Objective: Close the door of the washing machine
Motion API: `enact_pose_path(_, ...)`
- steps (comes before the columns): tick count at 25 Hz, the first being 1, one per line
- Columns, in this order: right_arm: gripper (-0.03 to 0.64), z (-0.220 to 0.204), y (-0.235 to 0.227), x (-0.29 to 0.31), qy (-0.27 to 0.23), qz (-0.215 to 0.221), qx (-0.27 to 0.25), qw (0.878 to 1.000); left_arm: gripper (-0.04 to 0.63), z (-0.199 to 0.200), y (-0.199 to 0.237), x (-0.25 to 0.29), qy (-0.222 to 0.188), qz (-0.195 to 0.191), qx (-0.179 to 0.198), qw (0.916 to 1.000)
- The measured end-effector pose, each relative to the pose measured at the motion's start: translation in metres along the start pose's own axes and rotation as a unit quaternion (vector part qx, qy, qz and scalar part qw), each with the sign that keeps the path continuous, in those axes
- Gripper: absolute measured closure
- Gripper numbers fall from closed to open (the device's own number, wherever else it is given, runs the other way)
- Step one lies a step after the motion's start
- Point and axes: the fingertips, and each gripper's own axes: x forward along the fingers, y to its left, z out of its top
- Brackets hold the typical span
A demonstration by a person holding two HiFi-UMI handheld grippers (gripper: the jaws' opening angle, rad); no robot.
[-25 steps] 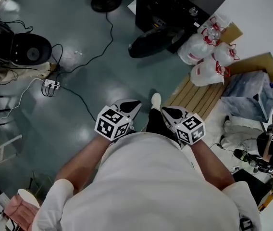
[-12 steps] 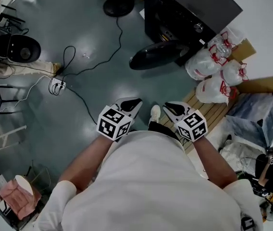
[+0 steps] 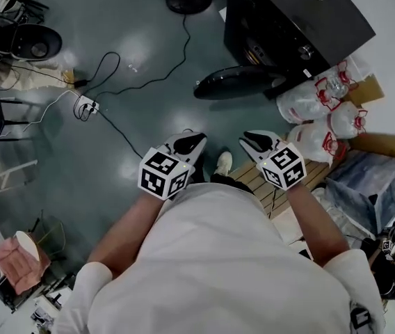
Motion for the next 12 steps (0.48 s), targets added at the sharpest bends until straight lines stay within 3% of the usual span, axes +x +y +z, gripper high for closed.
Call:
enact_pose_path(7, 0.528, 0.036, -0.026, 0.040, 0.038, -0.025, -0.064, 0.997, 0.574, 0.033, 0.054, -0.005, -0.015, -0.005, 0.000, 0.9999)
enact_pose_path(12, 0.525, 0.045, -0.050, 0.073, 0.089, -0.056, -0.111, 0.988, 0.574, 0.047, 0.088, -0.007, -0.009, -0.030, 0.010, 0.9995)
